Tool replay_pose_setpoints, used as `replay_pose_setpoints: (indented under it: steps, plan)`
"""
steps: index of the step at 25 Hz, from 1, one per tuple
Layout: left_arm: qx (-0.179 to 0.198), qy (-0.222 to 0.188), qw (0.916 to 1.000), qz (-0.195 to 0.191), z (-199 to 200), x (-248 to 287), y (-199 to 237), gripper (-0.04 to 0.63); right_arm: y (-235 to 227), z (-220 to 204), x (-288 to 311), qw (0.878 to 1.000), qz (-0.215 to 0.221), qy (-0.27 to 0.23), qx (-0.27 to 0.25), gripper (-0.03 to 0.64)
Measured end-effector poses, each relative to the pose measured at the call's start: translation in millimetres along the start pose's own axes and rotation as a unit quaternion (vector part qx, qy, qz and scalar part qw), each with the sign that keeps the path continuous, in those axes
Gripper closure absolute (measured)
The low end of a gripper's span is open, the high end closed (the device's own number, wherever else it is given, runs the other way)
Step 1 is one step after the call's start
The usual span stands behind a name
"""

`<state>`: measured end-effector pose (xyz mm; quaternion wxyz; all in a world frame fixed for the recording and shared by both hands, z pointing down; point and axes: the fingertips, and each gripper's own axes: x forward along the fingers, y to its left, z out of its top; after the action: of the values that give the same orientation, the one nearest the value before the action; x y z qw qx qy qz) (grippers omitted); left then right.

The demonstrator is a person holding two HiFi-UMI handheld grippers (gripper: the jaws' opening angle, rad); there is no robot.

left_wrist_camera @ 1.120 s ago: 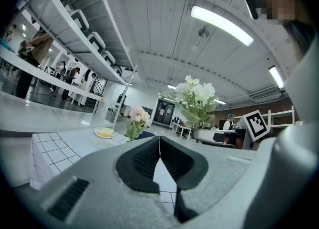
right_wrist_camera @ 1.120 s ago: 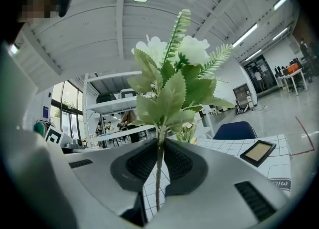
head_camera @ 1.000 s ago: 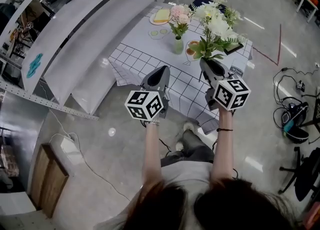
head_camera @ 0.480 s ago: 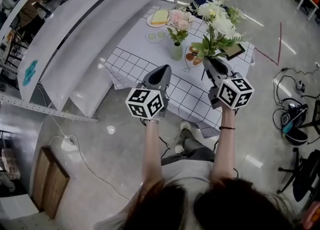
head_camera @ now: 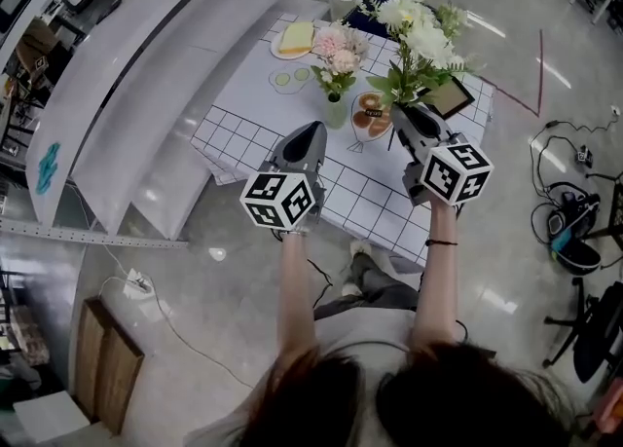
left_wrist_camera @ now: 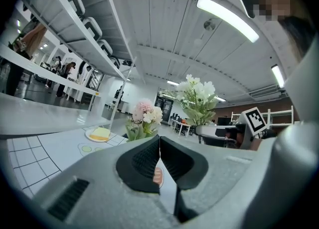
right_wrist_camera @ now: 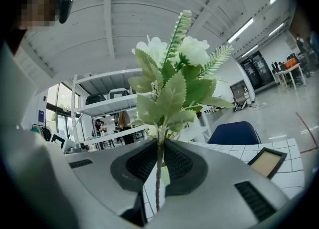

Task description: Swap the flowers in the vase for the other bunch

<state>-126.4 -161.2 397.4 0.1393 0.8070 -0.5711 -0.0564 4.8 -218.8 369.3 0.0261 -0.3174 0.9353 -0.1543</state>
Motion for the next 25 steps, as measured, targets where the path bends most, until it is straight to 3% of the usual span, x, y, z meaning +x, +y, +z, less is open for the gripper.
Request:
replay_pose_setpoints:
  steps: [15, 25]
  plan:
    - [0.002, 0.025, 0.9996, -0.009, -7.3, 45.8, 16.3, 0.581, -30.5, 12.8, 19.6, 1.000, 0.006, 0.003, -0.004, 0.577]
    - [-0.009, 0.026, 0.9996, -0.004, -17.5, 52.4, 32.3, 0.580, -36.1, 7.1, 20.4, 1.000, -0.014, 0.009, 0.001, 0.577]
